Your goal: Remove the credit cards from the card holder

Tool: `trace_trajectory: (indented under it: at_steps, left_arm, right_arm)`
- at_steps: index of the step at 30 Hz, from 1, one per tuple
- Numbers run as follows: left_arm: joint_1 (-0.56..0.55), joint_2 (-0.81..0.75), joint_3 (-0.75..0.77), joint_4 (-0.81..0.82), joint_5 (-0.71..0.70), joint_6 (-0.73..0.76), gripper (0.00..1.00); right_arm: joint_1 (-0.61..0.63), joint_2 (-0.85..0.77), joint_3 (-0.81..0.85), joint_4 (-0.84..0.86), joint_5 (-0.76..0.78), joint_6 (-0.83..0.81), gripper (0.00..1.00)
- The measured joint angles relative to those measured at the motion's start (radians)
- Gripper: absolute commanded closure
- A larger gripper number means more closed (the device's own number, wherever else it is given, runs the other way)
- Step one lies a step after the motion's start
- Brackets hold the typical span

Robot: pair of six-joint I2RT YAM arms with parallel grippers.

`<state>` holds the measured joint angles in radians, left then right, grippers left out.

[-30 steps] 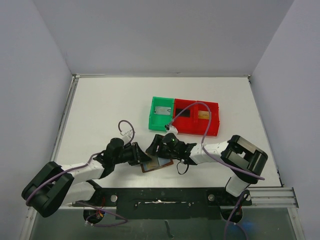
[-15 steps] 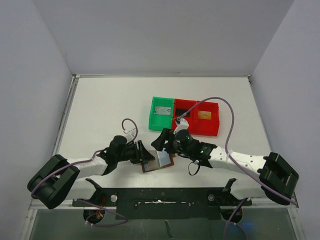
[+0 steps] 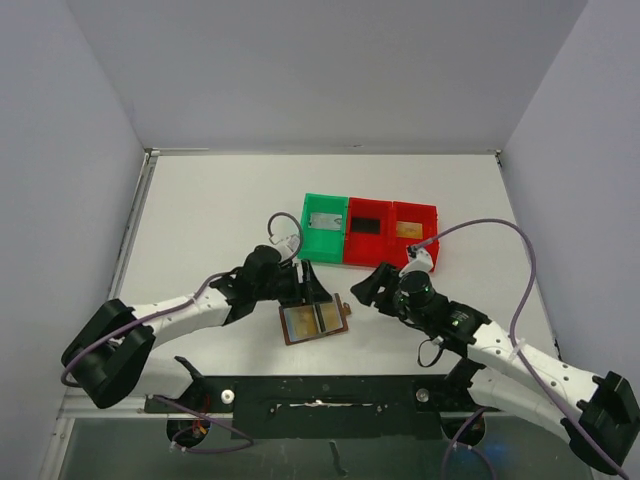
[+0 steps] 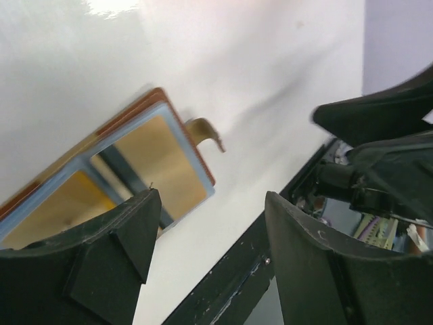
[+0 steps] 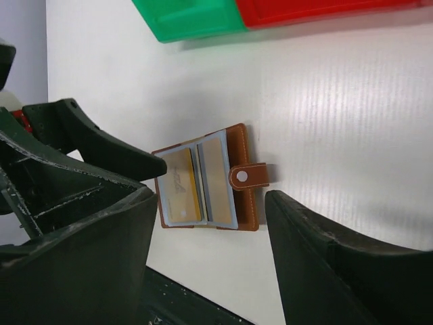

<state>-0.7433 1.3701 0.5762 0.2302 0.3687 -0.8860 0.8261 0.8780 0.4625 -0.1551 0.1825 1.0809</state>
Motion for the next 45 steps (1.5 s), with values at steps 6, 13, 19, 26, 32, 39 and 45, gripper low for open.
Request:
trace_trajectory:
  at_steps: [6, 13, 19, 26, 32, 39, 45]
  left_arm:
    - [0.007, -0.124, 0.019, -0.239, -0.132, -0.025, 0.38]
    - [0.024, -0.156, 0.066, -0.28, -0.185, -0.07, 0.42]
    - [0.025, -0.146, 0.041, -0.279, -0.189, -0.098, 0.43]
    - [0.031, -0.176, -0.036, -0.265, -0.186, -0.132, 0.43]
    - [0.034, -0.132, -0.045, -0.189, -0.174, -0.15, 0.43]
    - [0.03, -0.034, -0.043, -0.134, -0.121, -0.136, 0.43]
    - [0.016, 0.022, -0.028, -0.138, -0.103, -0.106, 0.47]
  right_arm:
    - [-0.101, -0.13, 0.016, -0.152, -0.079, -0.01, 0.45]
    - [-0.126, -0.059, 0.08, -0.181, -0.275, -0.099, 0.63]
    - [-0.126, 0.198, 0.108, -0.082, -0.379, -0.144, 0.71]
    - [-0.125, 0.425, 0.207, 0.005, -0.449, -0.178, 0.75]
    - [-0.13, 0.568, 0.259, 0.027, -0.475, -0.245, 0.81]
    - [-0.154, 0.613, 0.129, 0.125, -0.47, -0.235, 0.81]
    - [-0.157, 0.595, 0.018, 0.318, -0.502, -0.145, 0.81]
